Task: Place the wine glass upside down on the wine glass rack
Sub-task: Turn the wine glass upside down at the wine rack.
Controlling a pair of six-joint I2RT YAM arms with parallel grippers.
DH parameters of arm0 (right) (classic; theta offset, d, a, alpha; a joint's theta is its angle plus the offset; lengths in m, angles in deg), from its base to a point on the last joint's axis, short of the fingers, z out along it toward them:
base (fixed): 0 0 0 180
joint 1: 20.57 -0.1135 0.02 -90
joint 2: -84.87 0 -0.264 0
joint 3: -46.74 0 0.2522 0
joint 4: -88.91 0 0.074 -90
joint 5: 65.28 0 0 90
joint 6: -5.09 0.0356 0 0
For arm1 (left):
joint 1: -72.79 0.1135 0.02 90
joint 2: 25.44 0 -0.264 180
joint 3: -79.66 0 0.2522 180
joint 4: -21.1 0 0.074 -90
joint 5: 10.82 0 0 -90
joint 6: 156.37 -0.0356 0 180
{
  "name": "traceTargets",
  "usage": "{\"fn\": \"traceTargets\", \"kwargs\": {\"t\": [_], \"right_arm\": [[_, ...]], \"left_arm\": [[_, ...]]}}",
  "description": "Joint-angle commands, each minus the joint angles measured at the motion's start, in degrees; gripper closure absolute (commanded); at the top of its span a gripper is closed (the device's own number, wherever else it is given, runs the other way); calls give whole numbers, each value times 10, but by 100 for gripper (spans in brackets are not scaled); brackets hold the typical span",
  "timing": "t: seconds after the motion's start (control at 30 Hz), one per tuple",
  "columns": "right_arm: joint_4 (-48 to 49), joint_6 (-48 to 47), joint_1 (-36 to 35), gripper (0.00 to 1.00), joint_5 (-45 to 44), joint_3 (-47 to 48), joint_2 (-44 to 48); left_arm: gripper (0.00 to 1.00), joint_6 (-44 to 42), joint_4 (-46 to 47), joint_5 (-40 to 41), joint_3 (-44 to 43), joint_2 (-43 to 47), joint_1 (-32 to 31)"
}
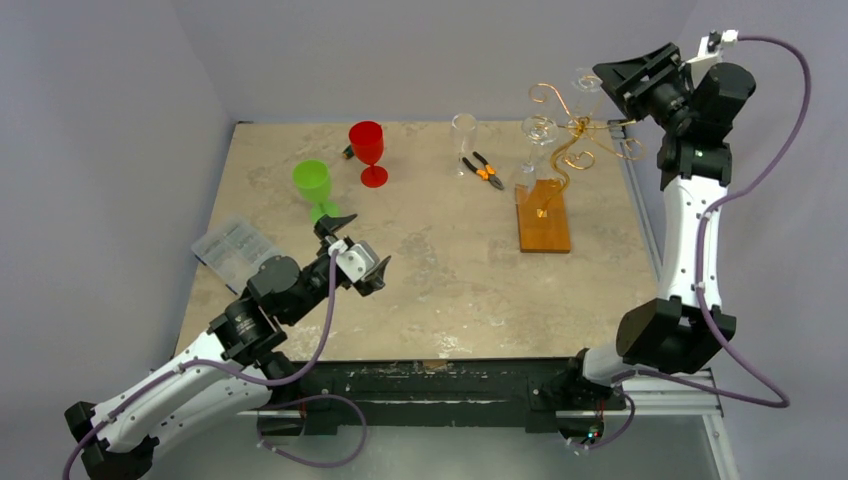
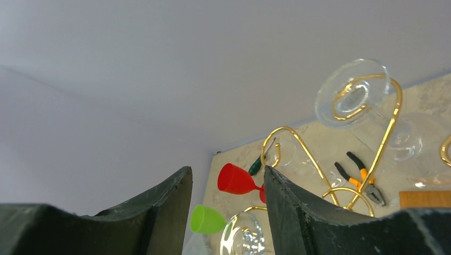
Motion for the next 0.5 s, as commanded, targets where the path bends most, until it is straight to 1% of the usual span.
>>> {"fn": "traceTargets", "kwargs": {"t": [0.0,0.1,0.23,0.47], "right_arm": [[64,-69,6,48,80,3,51],[63,-106,7,48,122,3,76],[36,-163,7,48,164,-9,117],[-25,-274,7,47,209,-41,190]], "left_arm": [[2,45,20,-13,-18,-10,11],[1,117,6,-54,-50,-32,42],[1,234,-38,-116,-133,-77,87],[1,389,-92,-176,-266,-175,122]]}}
